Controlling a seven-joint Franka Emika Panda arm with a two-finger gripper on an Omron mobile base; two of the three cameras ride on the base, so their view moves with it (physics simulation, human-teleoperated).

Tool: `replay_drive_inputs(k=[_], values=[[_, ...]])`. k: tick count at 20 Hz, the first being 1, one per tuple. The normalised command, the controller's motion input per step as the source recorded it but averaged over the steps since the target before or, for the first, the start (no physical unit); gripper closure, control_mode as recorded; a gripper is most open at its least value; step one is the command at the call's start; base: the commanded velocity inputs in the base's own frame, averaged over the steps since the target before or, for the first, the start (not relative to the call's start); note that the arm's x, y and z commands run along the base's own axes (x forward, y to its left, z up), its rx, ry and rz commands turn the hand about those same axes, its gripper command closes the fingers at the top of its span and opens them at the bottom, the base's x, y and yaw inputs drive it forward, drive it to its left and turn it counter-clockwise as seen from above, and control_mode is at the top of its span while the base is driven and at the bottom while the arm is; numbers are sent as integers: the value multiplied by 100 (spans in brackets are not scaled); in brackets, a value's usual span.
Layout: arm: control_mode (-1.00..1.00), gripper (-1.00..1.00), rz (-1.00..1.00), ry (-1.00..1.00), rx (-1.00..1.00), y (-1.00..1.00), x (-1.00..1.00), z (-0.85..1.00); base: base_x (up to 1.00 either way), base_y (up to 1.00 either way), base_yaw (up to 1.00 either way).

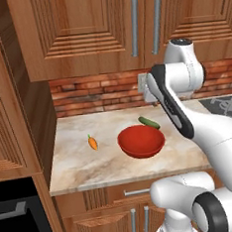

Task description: Place the two vegetables and bowl onto the tray for setting up a vegetable dip station.

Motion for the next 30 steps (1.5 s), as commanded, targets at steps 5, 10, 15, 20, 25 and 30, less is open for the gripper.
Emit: replay_drive_inputs(k=[5, 10, 15, 20, 25, 30], values=[[-100, -100, -18, 1, -3, -12, -12, -31, 0, 0, 0], [-100, -100, -11, 2, 3, -21, -9, -38, 0, 0, 0], [-100, -100, -4, 4, 16, -24, -3, -36, 0, 0, 0], [-100, -100, 0, 0, 5, -9, 1, -35, 0, 0, 0], [-100, -100, -1, -7, -5, -1, 15, -42, 0, 0, 0], [-100, -100, -3, 0, 0, 0, 29, -34, 0, 0, 0]])
